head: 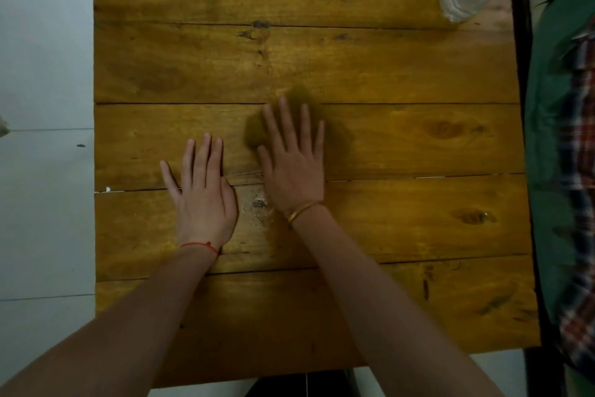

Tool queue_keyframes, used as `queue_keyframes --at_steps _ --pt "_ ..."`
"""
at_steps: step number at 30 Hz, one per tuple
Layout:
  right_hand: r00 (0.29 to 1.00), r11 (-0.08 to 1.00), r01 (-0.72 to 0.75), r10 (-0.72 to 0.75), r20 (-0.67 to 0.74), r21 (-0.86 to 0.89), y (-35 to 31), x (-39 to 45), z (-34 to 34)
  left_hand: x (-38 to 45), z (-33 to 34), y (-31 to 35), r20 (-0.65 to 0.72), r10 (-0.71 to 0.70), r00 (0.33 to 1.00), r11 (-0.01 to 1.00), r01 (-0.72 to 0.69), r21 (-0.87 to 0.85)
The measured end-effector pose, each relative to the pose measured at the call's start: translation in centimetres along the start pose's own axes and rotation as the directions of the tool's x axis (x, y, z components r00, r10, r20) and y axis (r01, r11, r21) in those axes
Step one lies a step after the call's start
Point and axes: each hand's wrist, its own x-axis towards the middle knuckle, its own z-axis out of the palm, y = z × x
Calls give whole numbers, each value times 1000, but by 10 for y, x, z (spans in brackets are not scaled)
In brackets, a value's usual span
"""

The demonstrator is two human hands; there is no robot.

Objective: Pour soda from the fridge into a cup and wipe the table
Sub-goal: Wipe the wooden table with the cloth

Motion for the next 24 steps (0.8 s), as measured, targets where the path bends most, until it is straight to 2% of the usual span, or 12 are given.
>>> queue_keyframes --at_steps 3,5,8,11,13,15,17,20,22,24 --pt "985 988 153 -152 80 -14 4 -29 -1 1 -1 0 16 -6 1000 1000 6 -1" --pt "986 989 142 -137 94 -47 28 -38 -7 2 -3 0 22 -4 1000 1000 4 -11" --pt "997 992 -59 64 45 -113 73 -20 -19 2 -5 0 33 -10 999 1000 10 -9" --pt "956 955 -292 292 -12 -58 90 28 -31 3 -6 2 45 -10 999 1000 10 8" --pt "946 945 -325 324 -26 -25 70 60 -31 3 -6 1 48 -14 999 1000 14 13" --pt "975 974 -224 223 -18 -20 37 74 -25 3 -6 2 50 -20 999 1000 19 14" --pt "998 998 -57 57 0 -16 4 64 -14 3 -6 2 58 -18 998 1000 17 20" --pt "982 985 174 -174 79 -4 -15 18 -4 3 -6 0 64 -13 998 1000 11 26" --pt "962 969 247 -244 120 -13 -3 -8 -6 3 -7 1 62 -12 998 1000 10 28" --pt "968 974 223 -215 128 -47 23 -17 -12 3 -8 1 62 -10 998 1000 8 26"
